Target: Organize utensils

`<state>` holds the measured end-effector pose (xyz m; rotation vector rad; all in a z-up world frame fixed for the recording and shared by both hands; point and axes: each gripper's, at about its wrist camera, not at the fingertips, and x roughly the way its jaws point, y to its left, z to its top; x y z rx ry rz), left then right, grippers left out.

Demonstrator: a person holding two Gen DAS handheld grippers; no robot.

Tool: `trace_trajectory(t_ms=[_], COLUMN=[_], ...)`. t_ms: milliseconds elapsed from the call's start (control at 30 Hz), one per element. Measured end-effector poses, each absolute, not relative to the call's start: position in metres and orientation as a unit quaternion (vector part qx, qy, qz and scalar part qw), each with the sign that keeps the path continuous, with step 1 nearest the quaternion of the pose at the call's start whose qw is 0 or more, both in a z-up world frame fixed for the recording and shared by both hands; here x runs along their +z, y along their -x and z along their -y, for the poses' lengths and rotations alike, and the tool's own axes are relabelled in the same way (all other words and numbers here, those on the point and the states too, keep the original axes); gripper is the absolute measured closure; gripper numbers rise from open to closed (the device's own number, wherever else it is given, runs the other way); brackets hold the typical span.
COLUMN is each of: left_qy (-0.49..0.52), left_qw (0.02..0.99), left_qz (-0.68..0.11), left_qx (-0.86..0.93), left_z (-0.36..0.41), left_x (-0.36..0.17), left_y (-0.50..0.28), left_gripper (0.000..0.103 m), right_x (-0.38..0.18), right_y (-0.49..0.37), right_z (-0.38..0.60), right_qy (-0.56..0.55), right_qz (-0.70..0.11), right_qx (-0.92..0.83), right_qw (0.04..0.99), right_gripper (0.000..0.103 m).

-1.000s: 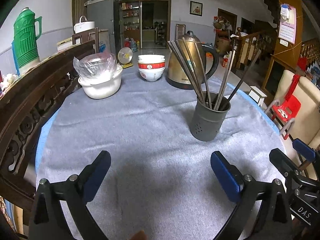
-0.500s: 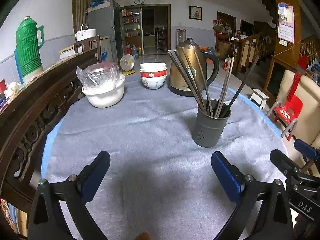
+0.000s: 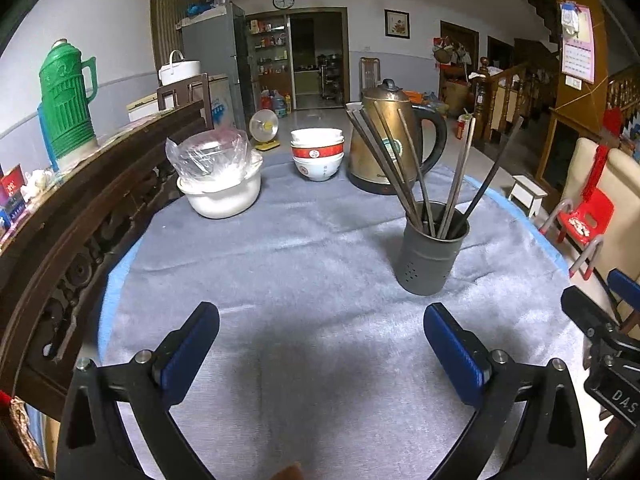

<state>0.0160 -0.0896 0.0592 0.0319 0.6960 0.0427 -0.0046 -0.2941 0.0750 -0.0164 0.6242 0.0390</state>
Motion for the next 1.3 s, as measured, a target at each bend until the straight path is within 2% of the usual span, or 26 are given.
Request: trace_trajectory(t_ms=[833,1067,1300], left_qy=[-0.003,0.016,0.028], left_qw=[0.938,0.931,0.925], left_qz=[-0.346,-0.363,-0.377], left_qx=[0.013,0.013,0.023], left_z=[0.086,0.074,0.063], left_x=[0.062,0.048,0.034], left_y=[-0.023,-0.032,-0.047], left_gripper=[0.001,0.001,0.001], right_x=[0.083,0.078,0.072], right_y=[0.001,-0.038,-0.112], right_z=[0.292,0.317,0.339], right_qy=[0.015,-0.038,-0.074], right_qz=[-0.301,-0.321,-0.335], right_qx=[0.02,0.018,-0.039], right_qw=[0.953,0.946,0.939], right_gripper=[0.014,0.014,0.013])
